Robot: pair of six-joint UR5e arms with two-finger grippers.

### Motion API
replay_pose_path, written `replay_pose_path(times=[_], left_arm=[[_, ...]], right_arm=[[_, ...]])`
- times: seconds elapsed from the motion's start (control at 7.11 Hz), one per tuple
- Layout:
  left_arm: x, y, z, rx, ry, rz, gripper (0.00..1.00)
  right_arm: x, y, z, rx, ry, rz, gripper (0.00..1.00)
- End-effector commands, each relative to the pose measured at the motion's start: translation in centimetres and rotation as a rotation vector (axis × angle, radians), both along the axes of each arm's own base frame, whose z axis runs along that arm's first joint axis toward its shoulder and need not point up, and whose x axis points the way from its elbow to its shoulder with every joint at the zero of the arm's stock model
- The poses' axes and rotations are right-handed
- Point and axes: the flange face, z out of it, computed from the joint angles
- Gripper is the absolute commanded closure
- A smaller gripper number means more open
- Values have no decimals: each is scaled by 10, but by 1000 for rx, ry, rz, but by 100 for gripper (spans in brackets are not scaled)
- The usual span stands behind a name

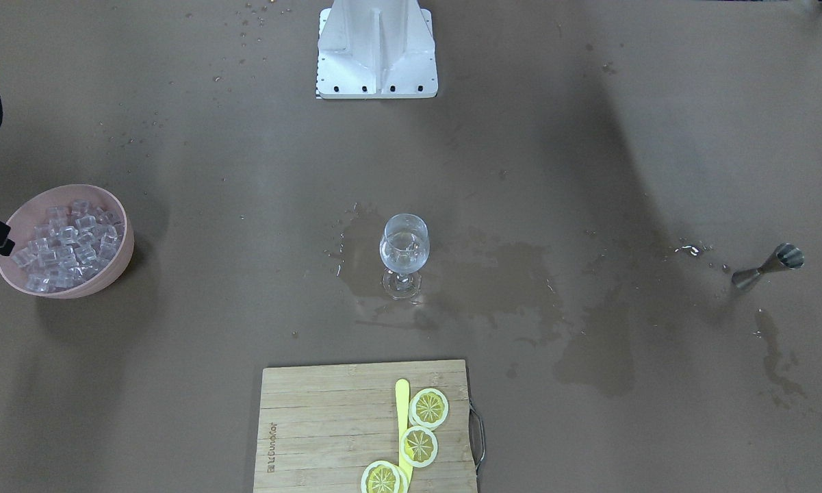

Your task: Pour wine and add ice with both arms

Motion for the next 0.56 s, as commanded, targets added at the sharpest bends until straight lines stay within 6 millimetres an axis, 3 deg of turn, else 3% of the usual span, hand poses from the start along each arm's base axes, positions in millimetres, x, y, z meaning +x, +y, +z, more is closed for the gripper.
replay_pose_path(times=[0.0, 0.14, 0.28, 0.42], left_arm=[[17, 9, 18, 12, 26, -8, 2], [19, 16, 44, 34, 31, -26, 2], [29, 18, 53, 64, 36, -42, 2], [48, 15, 50, 68, 36, -65, 2]], right_arm=[[-29, 3, 11, 17, 9, -25, 0], [-39, 5, 16, 12, 12, -42, 1], [-47, 9, 19, 7, 16, -57, 3], [-49, 14, 25, -4, 19, -64, 4]])
